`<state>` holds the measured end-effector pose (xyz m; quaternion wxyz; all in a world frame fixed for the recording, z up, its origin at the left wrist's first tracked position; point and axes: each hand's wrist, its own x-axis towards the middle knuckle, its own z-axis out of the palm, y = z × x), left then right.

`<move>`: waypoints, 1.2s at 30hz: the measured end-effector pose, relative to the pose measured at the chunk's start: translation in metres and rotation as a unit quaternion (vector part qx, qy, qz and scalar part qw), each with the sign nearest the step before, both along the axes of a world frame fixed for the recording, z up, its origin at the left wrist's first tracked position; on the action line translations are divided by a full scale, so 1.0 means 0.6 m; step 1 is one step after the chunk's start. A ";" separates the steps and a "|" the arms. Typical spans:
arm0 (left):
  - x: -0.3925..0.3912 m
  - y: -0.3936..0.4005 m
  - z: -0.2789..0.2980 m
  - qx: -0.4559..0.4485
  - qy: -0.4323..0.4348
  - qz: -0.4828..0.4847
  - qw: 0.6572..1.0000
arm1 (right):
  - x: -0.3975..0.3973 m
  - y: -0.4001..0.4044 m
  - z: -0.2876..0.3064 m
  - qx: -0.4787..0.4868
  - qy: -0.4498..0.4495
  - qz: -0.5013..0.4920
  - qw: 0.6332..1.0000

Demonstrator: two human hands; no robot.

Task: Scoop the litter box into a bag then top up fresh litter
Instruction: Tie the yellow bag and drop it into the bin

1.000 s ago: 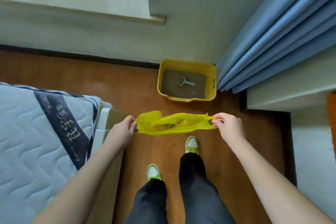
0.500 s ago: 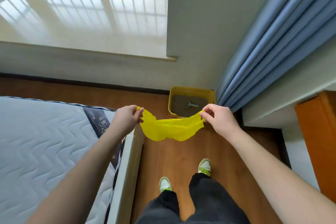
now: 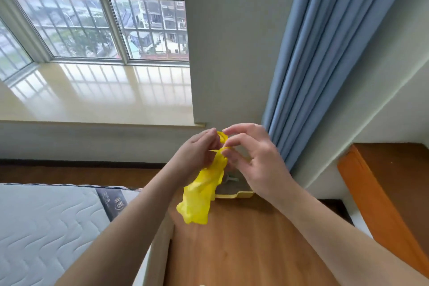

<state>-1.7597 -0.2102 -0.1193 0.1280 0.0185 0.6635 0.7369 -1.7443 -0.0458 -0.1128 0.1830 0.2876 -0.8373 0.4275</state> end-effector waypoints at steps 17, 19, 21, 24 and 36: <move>0.198 0.186 0.093 -0.404 0.333 -0.156 0.838 | 0.147 0.230 0.015 -0.165 -0.341 0.001 0.925; 0.219 0.181 0.084 -0.461 0.409 -0.121 0.779 | 0.163 0.230 0.020 -0.192 -0.415 0.013 0.889; 0.242 0.172 0.075 -0.480 0.456 -0.089 0.744 | 0.176 0.228 0.031 -0.222 -0.495 0.041 0.839; 0.274 0.161 0.069 -0.468 0.502 -0.069 0.724 | 0.199 0.217 0.041 -0.175 -0.559 0.101 0.804; 0.375 0.043 0.090 -0.197 0.165 0.125 0.958 | 0.353 0.058 0.045 -0.103 -0.317 0.025 0.942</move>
